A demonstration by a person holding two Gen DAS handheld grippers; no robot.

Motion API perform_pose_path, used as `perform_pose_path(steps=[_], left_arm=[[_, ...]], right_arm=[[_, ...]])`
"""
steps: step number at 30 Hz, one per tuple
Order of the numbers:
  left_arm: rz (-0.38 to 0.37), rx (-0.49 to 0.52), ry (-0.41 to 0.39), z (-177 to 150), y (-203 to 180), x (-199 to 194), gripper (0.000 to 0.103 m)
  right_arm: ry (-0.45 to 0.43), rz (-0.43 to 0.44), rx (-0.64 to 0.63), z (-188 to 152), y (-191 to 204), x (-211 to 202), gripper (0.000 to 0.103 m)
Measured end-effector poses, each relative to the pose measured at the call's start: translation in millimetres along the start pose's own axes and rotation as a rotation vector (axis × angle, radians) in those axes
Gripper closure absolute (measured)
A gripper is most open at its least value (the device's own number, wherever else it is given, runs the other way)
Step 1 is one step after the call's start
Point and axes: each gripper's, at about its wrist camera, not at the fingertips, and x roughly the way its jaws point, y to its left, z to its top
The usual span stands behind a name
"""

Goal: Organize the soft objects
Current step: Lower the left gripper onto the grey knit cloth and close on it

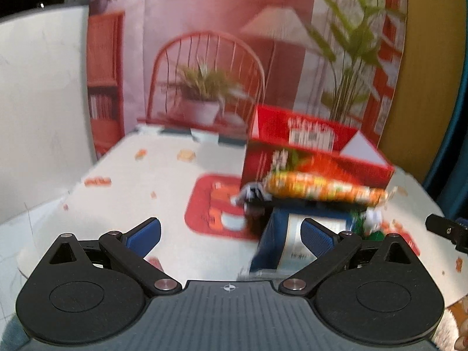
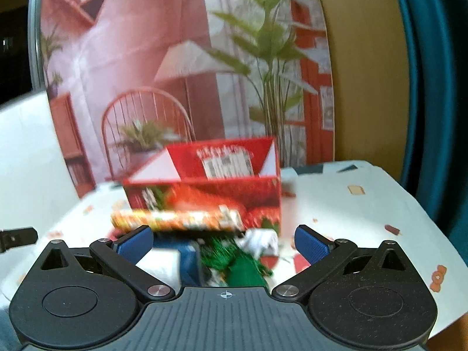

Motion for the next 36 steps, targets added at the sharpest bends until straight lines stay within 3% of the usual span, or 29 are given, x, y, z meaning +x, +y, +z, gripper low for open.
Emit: perform_pose_path(steps=[5, 16, 23, 28, 32, 36], left_arm=[[-0.023, -0.023, 0.100, -22.5, 6.4, 23.0, 0.003], [-0.077, -0.041, 0.270, -55.3, -1.1, 64.4, 0.012], [-0.114, -0.092, 0.291, -62.9, -2.2, 78.1, 0.028], [-0.114, -0.078, 0.285, -64.5, -6.0, 80.0, 0.031], [-0.114, -0.060, 0.325, -69.6, -7.6, 88.3, 0.036], [-0.103, -0.014, 0.315, -71.5, -12.8, 87.9, 0.036]], right_arm=[[0.020, -0.094, -0.021, -20.4, -7.3, 16.5, 0.000], [0.135, -0.130, -0.015, -53.7, -26.1, 44.7, 0.000], [0.185, -0.131, -0.013, -69.2, -32.5, 59.0, 0.016], [0.206, -0.096, 0.019, -77.7, -38.0, 69.4, 0.024], [0.246, -0.061, 0.019, -84.4, -35.9, 76.9, 0.032], [0.273, -0.044, -0.001, -89.5, -30.9, 81.6, 0.034]])
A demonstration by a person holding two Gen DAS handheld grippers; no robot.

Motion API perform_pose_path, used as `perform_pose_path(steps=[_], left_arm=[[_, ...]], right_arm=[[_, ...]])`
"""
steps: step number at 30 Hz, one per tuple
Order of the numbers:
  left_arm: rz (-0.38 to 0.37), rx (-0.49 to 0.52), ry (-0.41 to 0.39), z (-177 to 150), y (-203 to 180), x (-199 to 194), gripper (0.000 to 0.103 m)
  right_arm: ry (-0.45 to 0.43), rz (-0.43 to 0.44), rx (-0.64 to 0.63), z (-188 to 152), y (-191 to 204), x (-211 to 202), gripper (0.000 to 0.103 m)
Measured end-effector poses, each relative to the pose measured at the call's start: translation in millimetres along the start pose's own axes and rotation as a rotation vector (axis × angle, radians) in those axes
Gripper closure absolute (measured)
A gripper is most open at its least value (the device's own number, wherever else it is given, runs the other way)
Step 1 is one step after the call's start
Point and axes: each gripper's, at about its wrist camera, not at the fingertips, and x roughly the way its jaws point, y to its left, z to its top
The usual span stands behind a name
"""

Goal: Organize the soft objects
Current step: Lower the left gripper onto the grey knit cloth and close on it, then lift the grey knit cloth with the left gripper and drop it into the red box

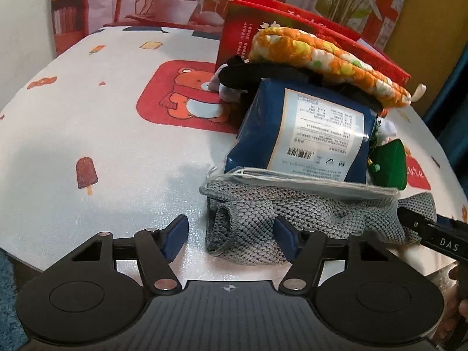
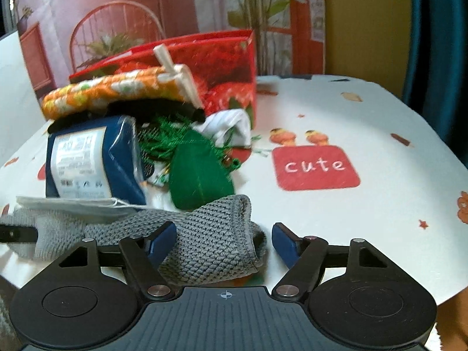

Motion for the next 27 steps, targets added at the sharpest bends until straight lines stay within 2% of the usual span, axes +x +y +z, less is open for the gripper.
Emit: perform_pose_path(steps=[9, 15, 22, 24, 26, 27], left_arm=[[0.012, 0.039, -0.003, -1.6, -4.4, -0.3, 0.035], [0.031, 0.107, -0.008, -7.1, -14.5, 1.5, 0.028], [0.038, 0.107, -0.013, -7.1, -17.5, 0.7, 0.029], [0.033, 0.116, -0.017, -6.8, -17.4, 0.1, 0.039], [-0.006, 0.136, -0.018, -6.5, -19.0, -1.4, 0.063], [-0.022, 0.142, -0.017, -6.4, -19.9, -1.7, 0.069]], right_arm=[[0.014, 0.020, 0.008, -2.4, -0.9, 1.9, 0.035], [0.017, 0.029, 0.002, -2.7, 0.8, 1.1, 0.040], [0.023, 0.053, -0.013, -2.0, 3.7, -2.4, 0.054], [0.024, 0.065, -0.012, -2.0, 4.9, -3.4, 0.060], [0.024, 0.080, -0.023, -2.4, 7.6, -4.7, 0.068], [0.023, 0.086, -0.029, -2.5, 9.2, -5.2, 0.070]])
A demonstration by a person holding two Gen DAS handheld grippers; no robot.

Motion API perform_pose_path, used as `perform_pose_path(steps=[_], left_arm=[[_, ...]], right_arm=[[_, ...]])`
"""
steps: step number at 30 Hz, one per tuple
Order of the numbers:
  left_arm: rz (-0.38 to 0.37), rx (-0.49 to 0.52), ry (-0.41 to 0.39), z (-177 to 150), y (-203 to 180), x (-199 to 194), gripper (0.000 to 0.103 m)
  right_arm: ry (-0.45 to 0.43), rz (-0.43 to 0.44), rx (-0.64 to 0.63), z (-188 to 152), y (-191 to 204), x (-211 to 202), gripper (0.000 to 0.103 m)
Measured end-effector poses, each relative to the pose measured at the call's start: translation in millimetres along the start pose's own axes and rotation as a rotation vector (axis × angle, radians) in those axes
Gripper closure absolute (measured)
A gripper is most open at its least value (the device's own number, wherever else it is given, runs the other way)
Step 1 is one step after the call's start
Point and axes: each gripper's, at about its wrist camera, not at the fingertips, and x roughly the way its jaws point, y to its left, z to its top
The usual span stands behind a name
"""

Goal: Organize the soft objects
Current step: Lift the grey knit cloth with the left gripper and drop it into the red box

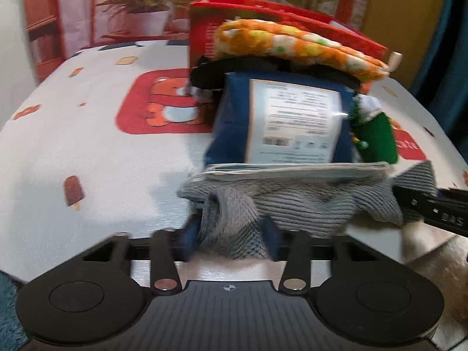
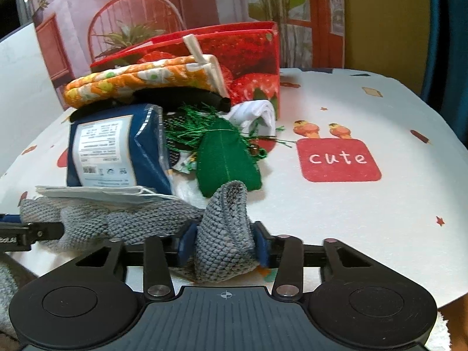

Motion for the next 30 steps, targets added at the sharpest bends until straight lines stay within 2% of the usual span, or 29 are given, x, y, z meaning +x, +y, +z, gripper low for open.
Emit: perform_pose_path(steps=[1, 5, 11, 20, 24, 30], left_arm=[[-0.015, 0.001, -0.001, -0.1, -0.2, -1.2, 0.076], [-0.007, -0.024, -0.006, 2.9, 4.7, -10.0, 0.082], [-0.054, -0.073, -0.094, 15.0, 14.0, -45.3, 0.083], [-0.036, -0.035, -0.302, 46.1, 6.5, -93.3, 0.083], [-0.009, 0.006, -0.366, 64.6, -2.4, -100.6, 0.083], [-0.016, -0.007, -0.408, 101.0, -4.2, -98.9, 0.083]], right_arm=[[-0.002, 0.003, -0.007, 0.1, 1.6, -0.6, 0.072], [-0.019, 0.038, 0.005, 4.4, 2.1, -8.0, 0.076], [-0.100, 0.114, 0.011, 21.4, 5.9, -36.2, 0.077], [-0.191, 0.176, 0.016, 50.9, 14.6, -64.8, 0.077], [-0.233, 0.187, -0.012, 68.4, 20.1, -71.1, 0.077], [-0.281, 0.194, -0.056, 103.9, 27.1, -72.3, 0.077]])
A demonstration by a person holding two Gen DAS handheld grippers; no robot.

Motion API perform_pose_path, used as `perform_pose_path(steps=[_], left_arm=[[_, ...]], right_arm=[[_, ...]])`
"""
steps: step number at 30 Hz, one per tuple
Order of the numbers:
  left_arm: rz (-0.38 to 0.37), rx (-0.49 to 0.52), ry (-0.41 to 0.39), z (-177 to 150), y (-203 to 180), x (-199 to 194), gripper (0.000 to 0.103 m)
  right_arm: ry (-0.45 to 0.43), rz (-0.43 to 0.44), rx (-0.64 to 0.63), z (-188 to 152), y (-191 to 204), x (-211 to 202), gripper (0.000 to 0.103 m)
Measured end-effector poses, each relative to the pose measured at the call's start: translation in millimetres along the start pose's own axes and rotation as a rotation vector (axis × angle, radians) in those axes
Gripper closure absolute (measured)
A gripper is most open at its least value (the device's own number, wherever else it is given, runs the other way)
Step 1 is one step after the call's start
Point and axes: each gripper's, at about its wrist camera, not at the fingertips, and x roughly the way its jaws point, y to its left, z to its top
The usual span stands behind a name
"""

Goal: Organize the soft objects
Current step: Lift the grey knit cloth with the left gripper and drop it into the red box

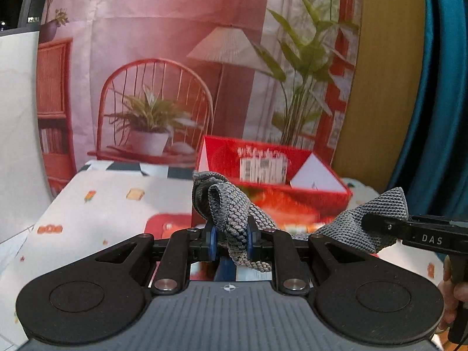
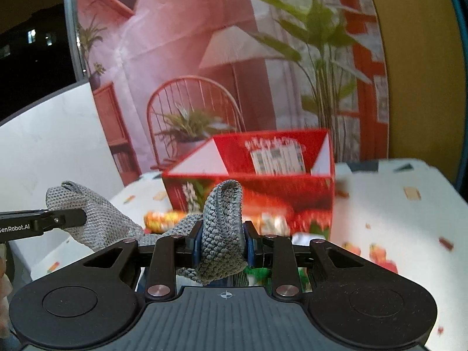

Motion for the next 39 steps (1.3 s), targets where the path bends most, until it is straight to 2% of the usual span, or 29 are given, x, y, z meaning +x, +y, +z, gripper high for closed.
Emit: perform_pose_path(steps=[7, 12, 16, 21, 27, 33, 36, 39], left_arm=[[0.021, 0.014, -0.049, 40.7, 0.1, 31.3, 0.083], [0.041, 0.060, -0.079, 74.7, -5.8, 62.0, 0.083], [0.045, 0.085, -0.074, 94.8, -9.8, 94.9, 0.083], [0.039, 0.091, 0.004, 106.1, -9.6, 144.2, 0.083], [0.035, 0.100, 0.150, 107.5, -6.0, 205.7, 0.083], [0.017, 0.171, 0.278, 98.8, -7.5, 244.4, 0.083], [0.032, 0.189, 0.332, 91.4, -10.8, 258.0, 0.083], [0.023, 0.212, 0.357, 86.7, -16.0, 265.1, 0.083]], right_arm=[[-0.028, -0.008, -0.048, 46.9, -6.3, 30.6, 0.077], [-0.027, -0.021, -0.041, 85.1, -16.3, 59.1, 0.077], [-0.028, -0.052, -0.075, 110.9, -24.2, 84.7, 0.077], [0.004, -0.102, -0.099, 129.3, -39.7, 128.6, 0.077], [0.117, -0.132, -0.098, 127.7, -65.9, 185.2, 0.077], [0.242, -0.140, -0.079, 112.9, -83.2, 226.2, 0.077], [0.322, -0.152, -0.058, 105.6, -89.3, 243.6, 0.077], [0.367, -0.151, -0.043, 100.8, -91.2, 255.0, 0.077]])
